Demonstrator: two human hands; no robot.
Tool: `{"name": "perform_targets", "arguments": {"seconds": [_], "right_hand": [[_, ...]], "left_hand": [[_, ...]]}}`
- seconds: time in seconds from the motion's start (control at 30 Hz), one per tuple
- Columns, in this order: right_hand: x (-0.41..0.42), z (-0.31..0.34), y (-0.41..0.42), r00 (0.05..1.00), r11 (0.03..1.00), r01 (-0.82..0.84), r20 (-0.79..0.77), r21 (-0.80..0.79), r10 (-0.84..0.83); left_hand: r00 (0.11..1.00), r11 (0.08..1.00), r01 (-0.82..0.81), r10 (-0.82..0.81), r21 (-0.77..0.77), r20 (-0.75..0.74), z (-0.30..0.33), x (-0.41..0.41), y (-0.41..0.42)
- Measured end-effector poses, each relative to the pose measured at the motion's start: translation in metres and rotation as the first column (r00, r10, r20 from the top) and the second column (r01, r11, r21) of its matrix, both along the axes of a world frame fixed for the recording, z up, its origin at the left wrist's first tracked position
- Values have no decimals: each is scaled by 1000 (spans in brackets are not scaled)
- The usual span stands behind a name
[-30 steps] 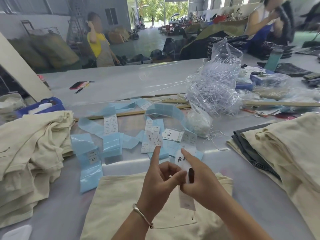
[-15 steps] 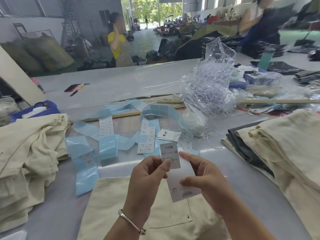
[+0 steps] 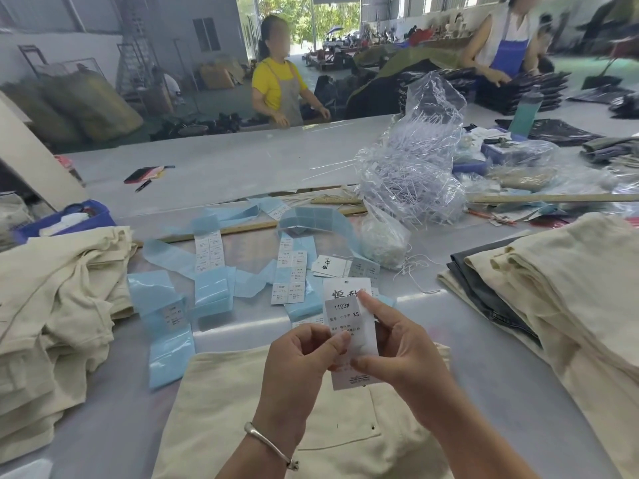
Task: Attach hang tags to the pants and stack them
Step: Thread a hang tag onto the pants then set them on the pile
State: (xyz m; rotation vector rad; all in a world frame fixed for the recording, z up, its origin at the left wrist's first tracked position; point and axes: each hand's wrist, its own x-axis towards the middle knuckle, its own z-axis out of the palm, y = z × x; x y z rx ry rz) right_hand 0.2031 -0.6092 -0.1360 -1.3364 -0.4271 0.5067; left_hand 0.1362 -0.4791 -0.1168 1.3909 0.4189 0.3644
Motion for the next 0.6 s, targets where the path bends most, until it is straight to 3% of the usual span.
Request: {"name": "perform_targets", "arguments": {"seconds": [0.33,0.6], "right_hand": [[-4,-9,1,998,998,8,65,54,-12],[-7,-12,7,985,995,104,135,6,-104]], "left_hand": [[1000,997,9,-7,77,-29,-7,0,0],[993,905,-73,106,419,-57,-12,-2,0]]}}
